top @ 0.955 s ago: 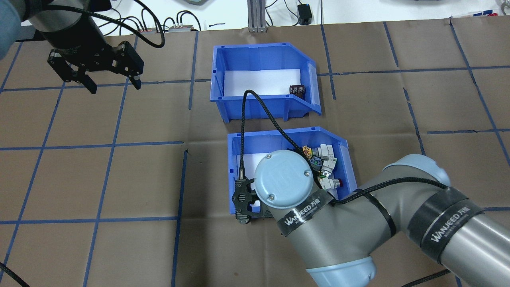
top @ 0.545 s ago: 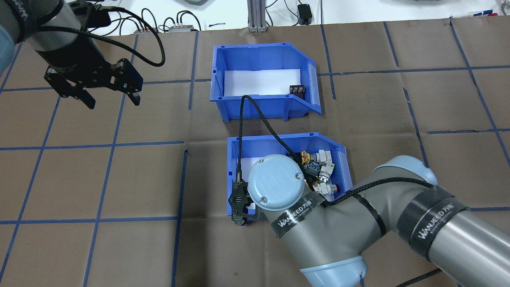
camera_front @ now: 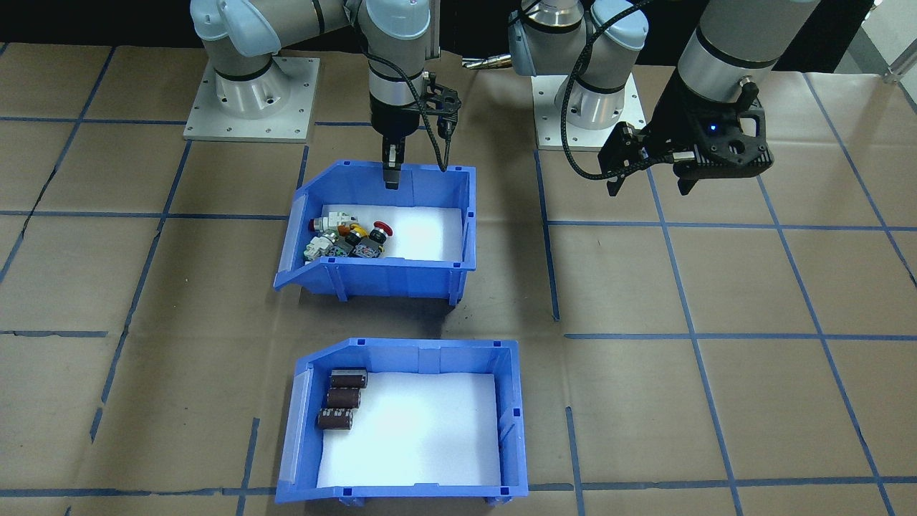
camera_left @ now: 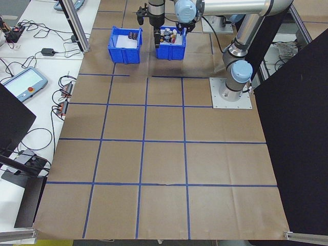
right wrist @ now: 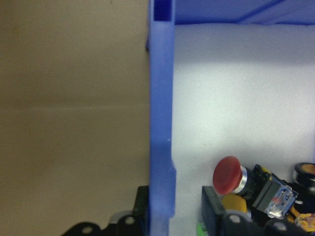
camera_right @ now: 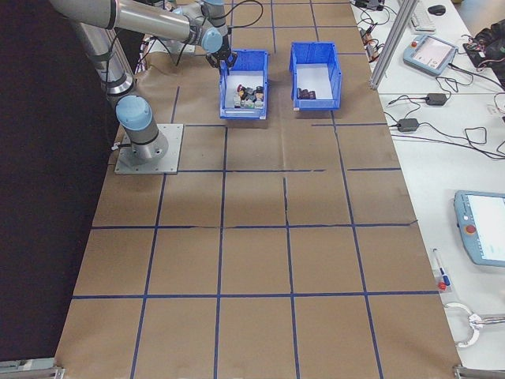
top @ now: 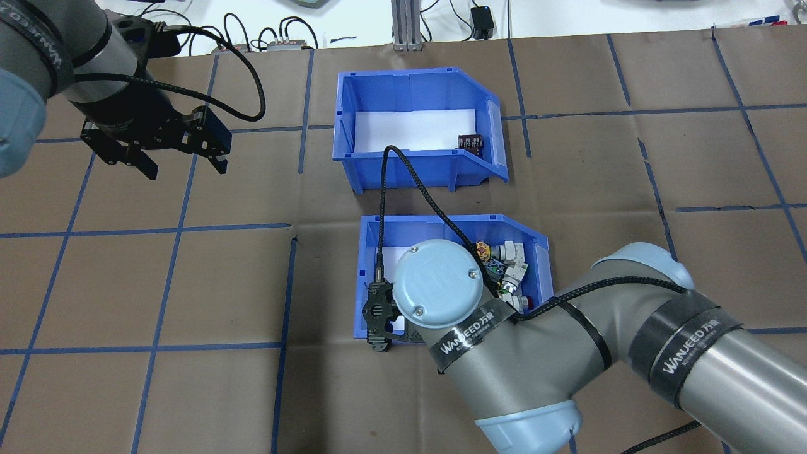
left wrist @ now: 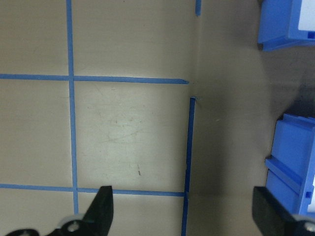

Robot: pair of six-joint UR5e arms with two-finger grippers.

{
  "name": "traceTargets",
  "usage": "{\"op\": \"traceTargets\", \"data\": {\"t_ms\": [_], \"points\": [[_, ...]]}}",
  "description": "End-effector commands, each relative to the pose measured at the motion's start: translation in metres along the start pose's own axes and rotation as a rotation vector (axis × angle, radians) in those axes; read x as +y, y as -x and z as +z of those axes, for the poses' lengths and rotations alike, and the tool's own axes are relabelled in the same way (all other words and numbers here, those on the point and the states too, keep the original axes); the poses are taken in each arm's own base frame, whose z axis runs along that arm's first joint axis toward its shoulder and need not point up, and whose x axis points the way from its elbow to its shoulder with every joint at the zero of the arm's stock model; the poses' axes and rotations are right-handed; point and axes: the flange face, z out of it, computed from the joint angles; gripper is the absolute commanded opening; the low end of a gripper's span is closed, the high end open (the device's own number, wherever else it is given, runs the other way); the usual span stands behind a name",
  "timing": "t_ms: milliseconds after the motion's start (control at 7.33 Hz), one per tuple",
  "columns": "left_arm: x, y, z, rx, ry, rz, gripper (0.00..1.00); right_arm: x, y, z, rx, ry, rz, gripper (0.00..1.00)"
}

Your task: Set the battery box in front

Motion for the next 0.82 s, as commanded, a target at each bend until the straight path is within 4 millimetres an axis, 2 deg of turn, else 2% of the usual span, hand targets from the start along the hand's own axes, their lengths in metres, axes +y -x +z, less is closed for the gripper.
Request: {"op": "traceTargets", "data": {"t_ms": [0, 409, 545, 682], "points": [[0.0, 0.0, 0.001, -0.002, -0.001, 0.0, 0.99, 0.012, -0.027, -0.034, 0.023, -0.018, 0.049, 1.0], [-0.001, 0.0, 0.0, -0.001, -0.011, 0.0, 0.99, 0.065, -0.096, -0.093, 0.009, -0.008, 0.216, 1.0], [-0.001, 0.0, 0.002, -0.002, -0.005, 0.0, 0.99, 0.089, -0.122, -0.111, 0.038, -0.018, 0.301, 1.0], [-0.001, 0.0, 0.002, -0.002, -0.005, 0.0, 0.99, 0.123, -0.149, -0.124, 0.065, -0.024, 0.471, 1.0]]}}
